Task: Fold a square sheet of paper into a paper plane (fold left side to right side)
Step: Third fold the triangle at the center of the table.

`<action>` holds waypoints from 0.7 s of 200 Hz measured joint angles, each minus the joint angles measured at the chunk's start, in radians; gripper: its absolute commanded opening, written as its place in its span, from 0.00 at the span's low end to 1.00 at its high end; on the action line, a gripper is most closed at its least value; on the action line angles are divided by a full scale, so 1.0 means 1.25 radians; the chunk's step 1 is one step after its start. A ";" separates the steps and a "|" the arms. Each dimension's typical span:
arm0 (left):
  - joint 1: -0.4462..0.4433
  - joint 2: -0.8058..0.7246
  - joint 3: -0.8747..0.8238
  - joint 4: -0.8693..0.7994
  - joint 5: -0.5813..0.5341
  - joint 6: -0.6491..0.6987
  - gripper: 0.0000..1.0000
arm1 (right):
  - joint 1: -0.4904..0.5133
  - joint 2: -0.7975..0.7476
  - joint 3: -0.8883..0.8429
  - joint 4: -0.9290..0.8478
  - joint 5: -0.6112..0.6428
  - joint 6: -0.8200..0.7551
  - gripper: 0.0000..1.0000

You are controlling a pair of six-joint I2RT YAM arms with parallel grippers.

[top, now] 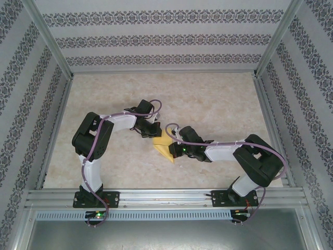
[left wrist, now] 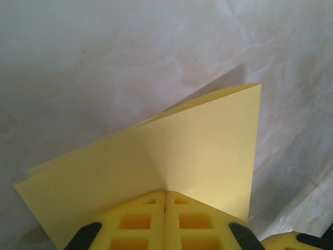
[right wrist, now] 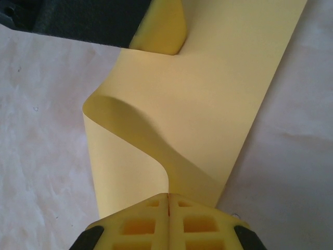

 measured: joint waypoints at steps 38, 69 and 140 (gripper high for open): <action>0.000 0.000 0.000 0.000 0.000 0.000 0.05 | 0.000 0.005 0.002 -0.006 0.005 0.000 0.00; 0.000 0.000 0.000 0.000 0.000 0.000 0.05 | 0.000 0.005 0.004 -0.009 0.005 0.000 0.00; 0.000 0.000 0.000 0.000 0.000 0.000 0.05 | 0.000 0.010 0.017 -0.016 0.008 -0.003 0.00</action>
